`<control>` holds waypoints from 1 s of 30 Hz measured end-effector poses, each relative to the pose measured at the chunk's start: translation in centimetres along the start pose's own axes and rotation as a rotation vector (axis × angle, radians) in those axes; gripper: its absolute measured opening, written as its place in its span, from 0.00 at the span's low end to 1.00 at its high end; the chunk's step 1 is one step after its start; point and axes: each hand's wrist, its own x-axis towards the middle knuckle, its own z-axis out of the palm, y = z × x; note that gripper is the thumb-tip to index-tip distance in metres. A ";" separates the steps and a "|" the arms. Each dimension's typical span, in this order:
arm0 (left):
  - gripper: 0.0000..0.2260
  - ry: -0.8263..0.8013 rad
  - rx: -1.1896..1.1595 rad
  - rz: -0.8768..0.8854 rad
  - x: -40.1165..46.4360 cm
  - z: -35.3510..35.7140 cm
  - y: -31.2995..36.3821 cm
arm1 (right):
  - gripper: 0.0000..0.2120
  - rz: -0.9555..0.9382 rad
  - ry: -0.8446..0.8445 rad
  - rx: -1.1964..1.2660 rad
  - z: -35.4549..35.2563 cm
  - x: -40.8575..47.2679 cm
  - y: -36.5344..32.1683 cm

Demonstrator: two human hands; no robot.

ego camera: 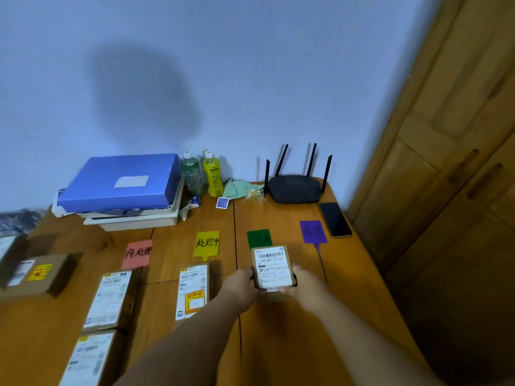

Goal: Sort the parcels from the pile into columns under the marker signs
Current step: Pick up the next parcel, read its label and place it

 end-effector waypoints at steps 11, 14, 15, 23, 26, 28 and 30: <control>0.25 -0.037 0.072 -0.116 2.3 3.7 -2.8 | 0.30 0.096 -0.074 -0.052 3.5 2.0 3.8; 0.27 -0.053 0.097 -0.104 2.3 4.1 -3.3 | 0.32 0.123 -0.091 -0.079 4.1 1.8 4.2; 0.27 -0.054 0.101 -0.102 2.4 4.1 -3.4 | 0.33 0.131 -0.092 -0.079 4.3 1.8 4.2; 0.43 -0.125 0.100 -0.118 2.0 3.2 -2.9 | 0.57 0.197 -0.127 -0.123 2.7 0.4 3.0; 0.51 -0.113 0.370 0.012 0.7 -0.1 -1.4 | 0.49 0.126 -0.052 -0.246 -0.1 -0.4 1.4; 0.50 -0.048 0.540 0.127 -0.2 -3.2 -0.2 | 0.44 0.066 0.008 -0.351 -2.2 -0.5 -0.3; 0.45 0.040 0.583 0.180 -1.2 -6.3 0.9 | 0.40 0.012 0.089 -0.447 -4.4 -0.6 -2.9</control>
